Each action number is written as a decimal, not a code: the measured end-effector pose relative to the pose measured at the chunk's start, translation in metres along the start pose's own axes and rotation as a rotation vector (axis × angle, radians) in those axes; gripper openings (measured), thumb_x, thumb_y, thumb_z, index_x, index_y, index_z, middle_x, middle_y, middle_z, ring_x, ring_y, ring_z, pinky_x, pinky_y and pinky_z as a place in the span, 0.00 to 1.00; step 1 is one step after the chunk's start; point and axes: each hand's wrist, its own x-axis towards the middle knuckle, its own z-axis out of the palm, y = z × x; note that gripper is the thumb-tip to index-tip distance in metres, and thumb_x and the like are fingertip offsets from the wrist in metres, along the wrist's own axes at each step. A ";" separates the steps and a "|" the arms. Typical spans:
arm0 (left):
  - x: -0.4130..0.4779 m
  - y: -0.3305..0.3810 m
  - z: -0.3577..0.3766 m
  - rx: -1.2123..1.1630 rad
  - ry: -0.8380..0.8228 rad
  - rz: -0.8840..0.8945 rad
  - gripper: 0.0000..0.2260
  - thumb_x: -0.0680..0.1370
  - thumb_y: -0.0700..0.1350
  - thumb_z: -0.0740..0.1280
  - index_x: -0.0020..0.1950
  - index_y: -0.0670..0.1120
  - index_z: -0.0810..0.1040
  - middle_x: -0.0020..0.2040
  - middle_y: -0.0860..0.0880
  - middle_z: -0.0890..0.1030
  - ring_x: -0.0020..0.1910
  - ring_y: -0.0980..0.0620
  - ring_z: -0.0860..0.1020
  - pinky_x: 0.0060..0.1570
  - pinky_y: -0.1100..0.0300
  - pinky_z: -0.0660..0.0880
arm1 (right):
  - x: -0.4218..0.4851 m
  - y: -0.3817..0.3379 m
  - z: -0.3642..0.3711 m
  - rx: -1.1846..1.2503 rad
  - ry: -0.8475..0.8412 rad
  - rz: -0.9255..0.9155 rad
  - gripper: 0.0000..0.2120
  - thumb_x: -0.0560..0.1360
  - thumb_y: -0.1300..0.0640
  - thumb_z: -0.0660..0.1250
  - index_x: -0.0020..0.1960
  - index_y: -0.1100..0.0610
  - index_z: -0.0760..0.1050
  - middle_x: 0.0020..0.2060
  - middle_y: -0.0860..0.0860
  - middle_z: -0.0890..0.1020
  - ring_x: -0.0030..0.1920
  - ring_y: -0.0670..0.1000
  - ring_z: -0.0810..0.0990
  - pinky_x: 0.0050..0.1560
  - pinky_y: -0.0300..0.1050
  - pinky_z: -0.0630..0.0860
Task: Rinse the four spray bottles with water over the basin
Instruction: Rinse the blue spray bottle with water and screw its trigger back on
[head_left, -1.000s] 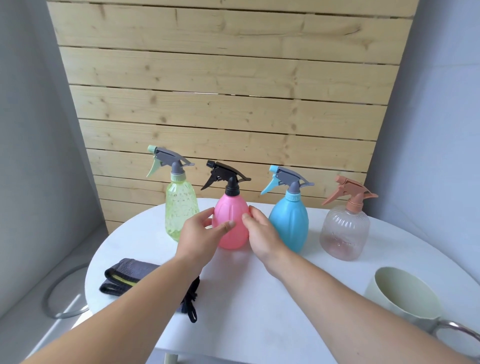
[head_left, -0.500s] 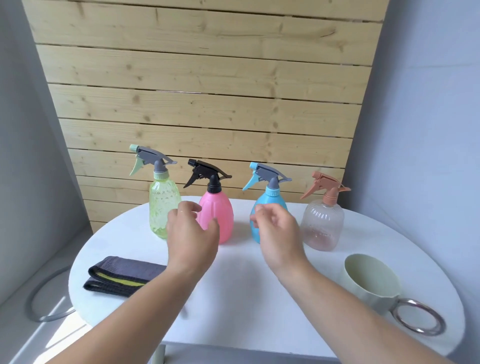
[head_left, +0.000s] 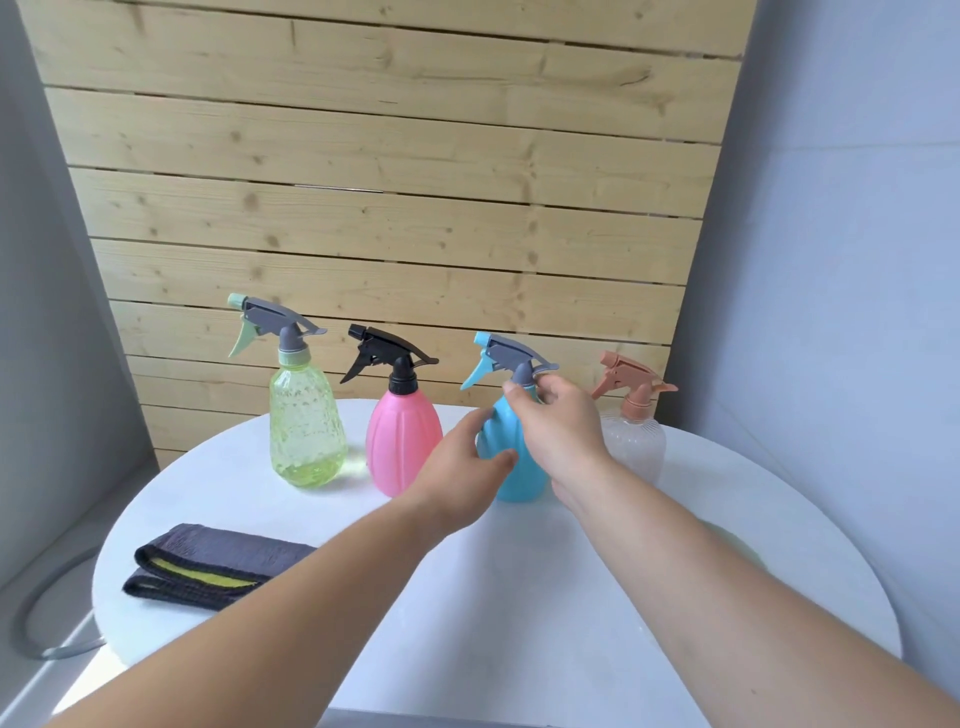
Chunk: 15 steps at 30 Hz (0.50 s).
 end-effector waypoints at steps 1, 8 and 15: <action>0.003 -0.002 0.002 0.000 -0.004 0.007 0.30 0.82 0.46 0.68 0.83 0.51 0.61 0.81 0.52 0.66 0.79 0.51 0.66 0.72 0.57 0.66 | 0.003 0.001 0.001 -0.011 -0.005 -0.015 0.13 0.77 0.47 0.69 0.53 0.57 0.79 0.47 0.47 0.84 0.54 0.51 0.82 0.50 0.47 0.73; -0.015 -0.007 0.002 0.059 0.025 0.058 0.32 0.80 0.44 0.71 0.82 0.51 0.62 0.78 0.55 0.68 0.78 0.55 0.66 0.75 0.58 0.64 | 0.005 0.003 -0.006 -0.075 0.002 -0.023 0.09 0.74 0.49 0.74 0.48 0.53 0.81 0.36 0.47 0.79 0.39 0.49 0.77 0.41 0.44 0.71; -0.098 0.016 -0.005 0.005 0.041 0.154 0.46 0.69 0.55 0.81 0.77 0.69 0.56 0.74 0.65 0.64 0.72 0.65 0.65 0.71 0.61 0.66 | -0.054 -0.027 -0.044 0.083 -0.086 -0.076 0.09 0.74 0.49 0.73 0.47 0.54 0.84 0.41 0.46 0.87 0.48 0.48 0.85 0.54 0.46 0.79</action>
